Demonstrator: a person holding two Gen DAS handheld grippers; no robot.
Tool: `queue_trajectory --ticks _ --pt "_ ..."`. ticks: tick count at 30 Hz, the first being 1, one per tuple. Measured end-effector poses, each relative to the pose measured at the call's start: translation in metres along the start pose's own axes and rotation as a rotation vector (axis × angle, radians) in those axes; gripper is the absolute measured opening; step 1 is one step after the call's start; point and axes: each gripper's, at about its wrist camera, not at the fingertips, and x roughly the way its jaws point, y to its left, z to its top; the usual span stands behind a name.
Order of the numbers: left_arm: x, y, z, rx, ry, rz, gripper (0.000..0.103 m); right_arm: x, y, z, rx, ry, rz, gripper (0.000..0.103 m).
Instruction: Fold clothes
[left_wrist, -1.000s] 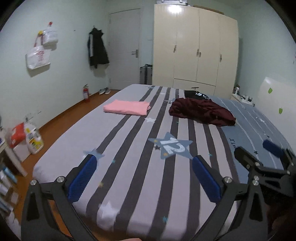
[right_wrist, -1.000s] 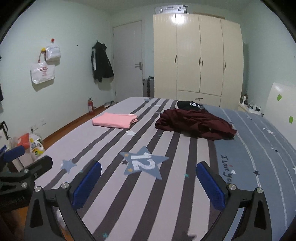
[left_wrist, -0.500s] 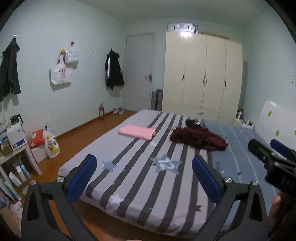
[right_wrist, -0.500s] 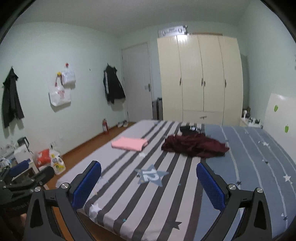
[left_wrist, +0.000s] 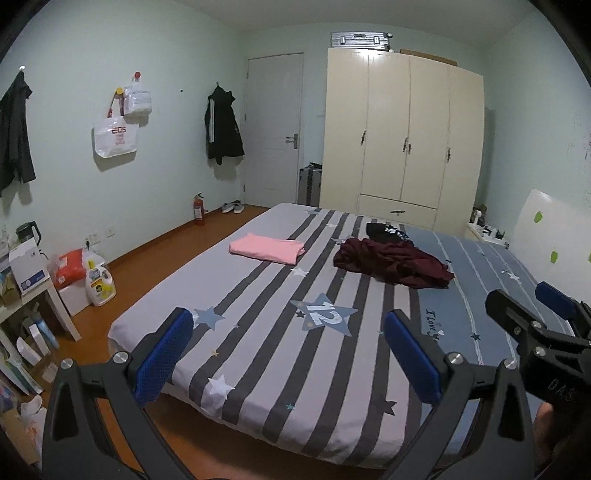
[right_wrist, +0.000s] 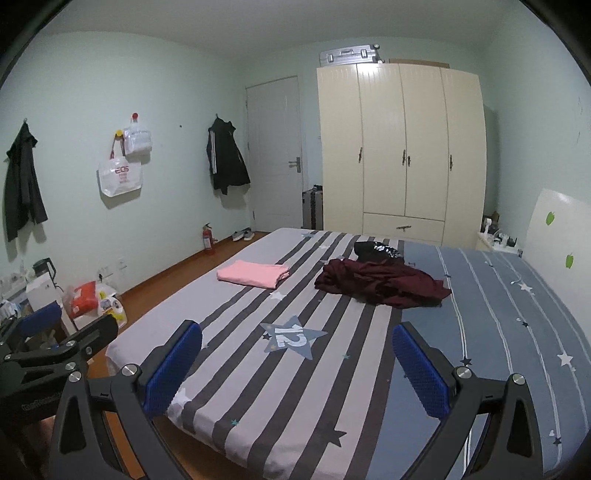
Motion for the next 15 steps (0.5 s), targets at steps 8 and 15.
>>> queue_trajectory --ticks 8,15 --pt "0.011 0.003 -0.001 0.000 -0.023 0.057 0.102 0.020 -0.003 0.003 0.015 -0.005 0.047 0.102" --pt "0.013 0.011 -0.002 -0.018 -0.021 0.060 0.102 0.028 0.006 0.001 0.000 -0.001 0.067 0.102"
